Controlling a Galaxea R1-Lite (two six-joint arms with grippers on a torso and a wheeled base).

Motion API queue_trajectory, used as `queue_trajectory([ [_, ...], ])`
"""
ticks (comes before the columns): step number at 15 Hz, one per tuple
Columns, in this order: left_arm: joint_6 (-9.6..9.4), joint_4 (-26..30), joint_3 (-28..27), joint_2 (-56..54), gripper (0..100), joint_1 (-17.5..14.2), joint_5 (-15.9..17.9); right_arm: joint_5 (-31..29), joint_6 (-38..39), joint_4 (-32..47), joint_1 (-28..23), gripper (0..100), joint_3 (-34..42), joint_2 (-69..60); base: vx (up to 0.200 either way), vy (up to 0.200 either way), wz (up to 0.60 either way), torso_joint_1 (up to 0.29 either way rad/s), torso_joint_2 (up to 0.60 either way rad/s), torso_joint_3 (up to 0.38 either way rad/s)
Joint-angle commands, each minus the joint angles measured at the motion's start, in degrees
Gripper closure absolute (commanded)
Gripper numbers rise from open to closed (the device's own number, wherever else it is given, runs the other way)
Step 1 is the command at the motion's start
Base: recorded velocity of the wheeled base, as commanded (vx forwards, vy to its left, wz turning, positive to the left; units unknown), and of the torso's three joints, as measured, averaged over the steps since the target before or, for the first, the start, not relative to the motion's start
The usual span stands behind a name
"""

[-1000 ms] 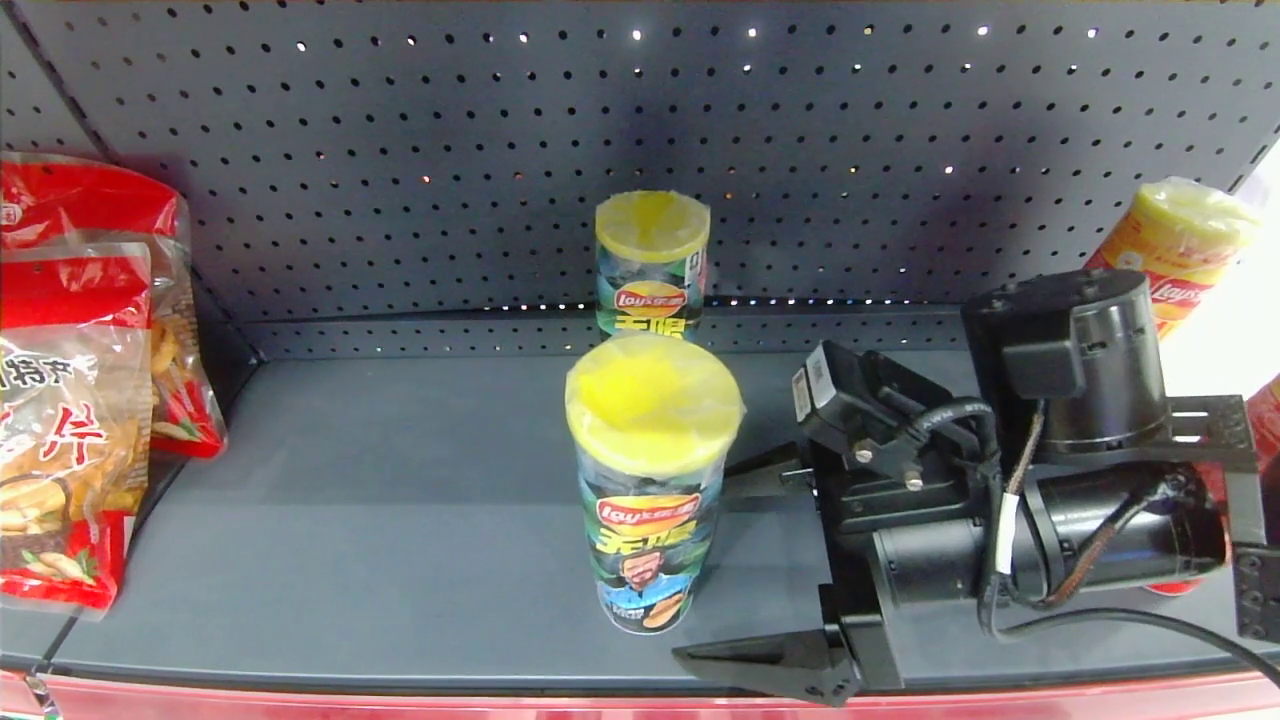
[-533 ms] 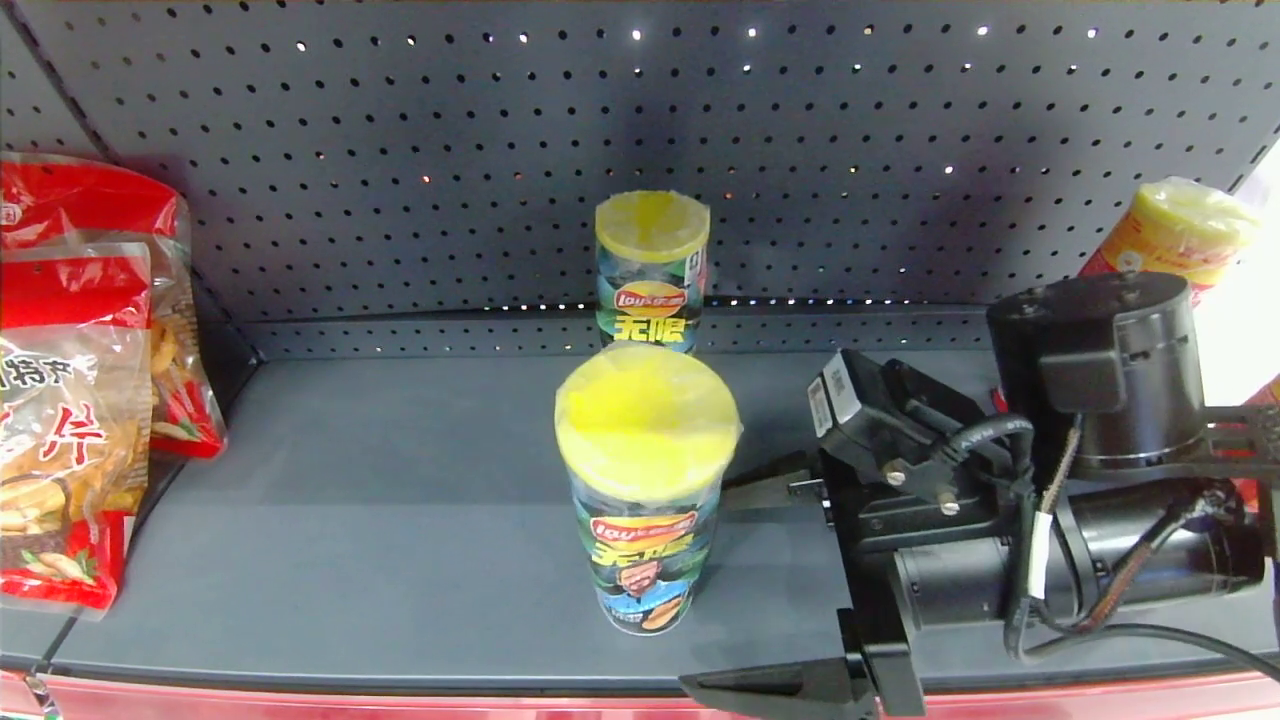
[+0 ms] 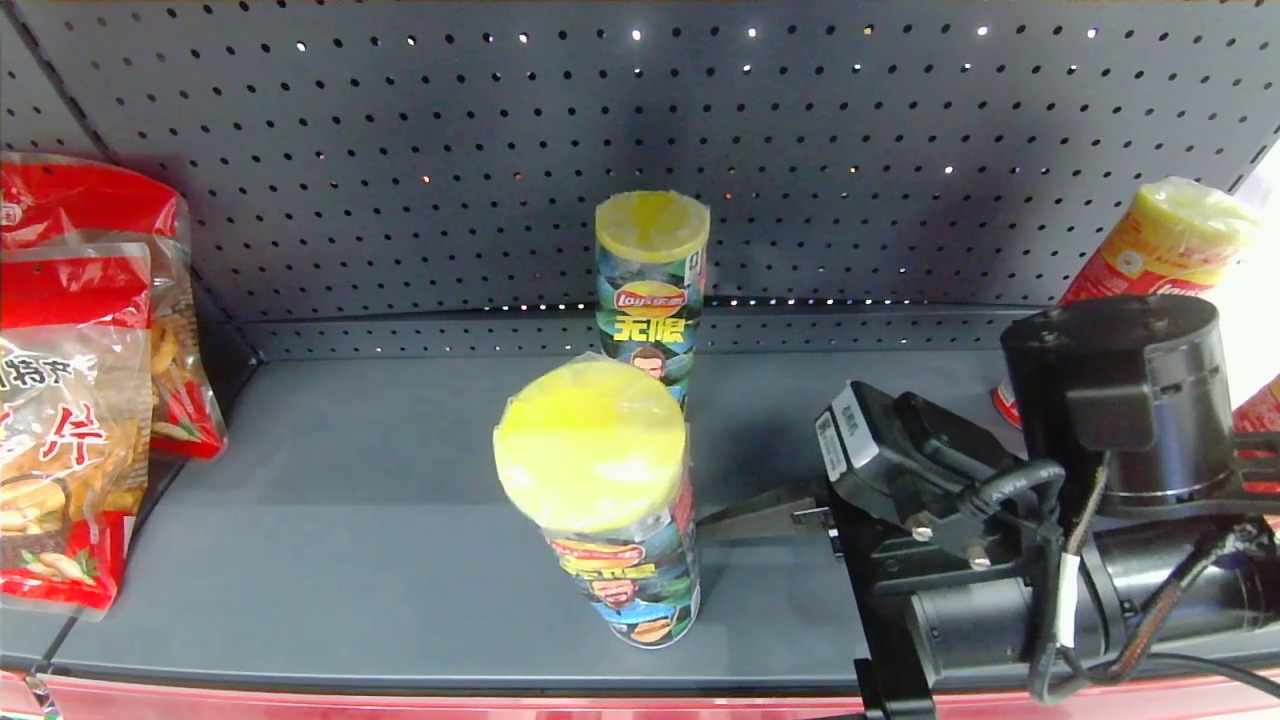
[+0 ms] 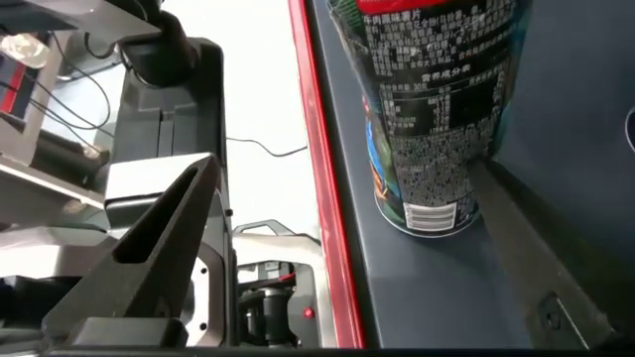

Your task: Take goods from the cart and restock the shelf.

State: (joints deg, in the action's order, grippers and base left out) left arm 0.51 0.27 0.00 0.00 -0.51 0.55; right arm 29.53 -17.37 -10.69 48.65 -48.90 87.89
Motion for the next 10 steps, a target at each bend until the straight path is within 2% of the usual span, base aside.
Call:
queue_trajectory([
  [1,0.02,0.0,0.0,0.1,0,0.0,0.0,0.0,0.0,0.0,0.0,0,0.1,0.0,0.0,0.0,0.0,0.0,0.0,0.0],
  [10,0.02,0.0,0.0,0.1,0,0.0,0.0,-0.1,-0.1,-0.2,-1.7,0,2.3,-0.1,0.0,0.0,0.0,0.0,0.0,0.0],
])
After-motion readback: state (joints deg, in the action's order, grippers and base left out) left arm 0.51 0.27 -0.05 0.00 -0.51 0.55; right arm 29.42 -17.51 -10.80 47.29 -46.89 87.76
